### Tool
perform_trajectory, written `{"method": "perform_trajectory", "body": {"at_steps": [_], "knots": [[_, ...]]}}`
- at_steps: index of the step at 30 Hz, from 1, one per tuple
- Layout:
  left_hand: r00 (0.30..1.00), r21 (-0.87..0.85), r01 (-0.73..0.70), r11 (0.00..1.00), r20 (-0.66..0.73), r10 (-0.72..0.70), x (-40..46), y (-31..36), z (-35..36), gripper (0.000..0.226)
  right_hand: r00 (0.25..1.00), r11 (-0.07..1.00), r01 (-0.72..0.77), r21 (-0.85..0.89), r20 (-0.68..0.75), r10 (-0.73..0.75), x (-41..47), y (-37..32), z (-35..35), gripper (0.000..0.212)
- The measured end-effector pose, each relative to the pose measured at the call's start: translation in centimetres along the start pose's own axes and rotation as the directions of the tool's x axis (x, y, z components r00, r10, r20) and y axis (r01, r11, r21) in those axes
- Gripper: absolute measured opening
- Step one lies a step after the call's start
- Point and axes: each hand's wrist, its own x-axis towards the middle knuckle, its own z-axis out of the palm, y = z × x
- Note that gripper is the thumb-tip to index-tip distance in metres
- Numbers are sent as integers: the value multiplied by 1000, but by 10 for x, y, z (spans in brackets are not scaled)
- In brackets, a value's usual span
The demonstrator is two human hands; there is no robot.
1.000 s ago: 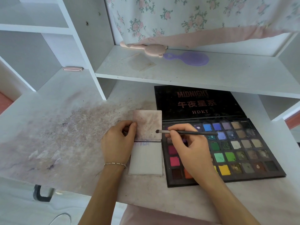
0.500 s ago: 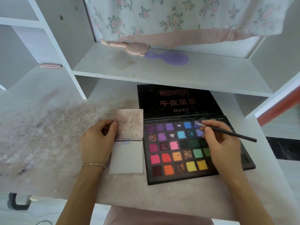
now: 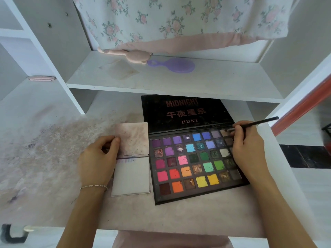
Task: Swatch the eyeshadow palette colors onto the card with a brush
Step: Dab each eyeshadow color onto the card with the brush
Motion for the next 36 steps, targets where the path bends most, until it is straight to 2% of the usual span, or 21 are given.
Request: {"method": "perform_trajectory", "body": {"at_steps": [9,36], "knots": [[1000,-8,-16,1000,17,17,0,0,-1,13,998,998,20,-61,59,-16,2,4,4,7],[1000,11,6,1000,10,-7,0,-1,0,13,999,999,35,-38,20,-35,0,0,4,8]]}}
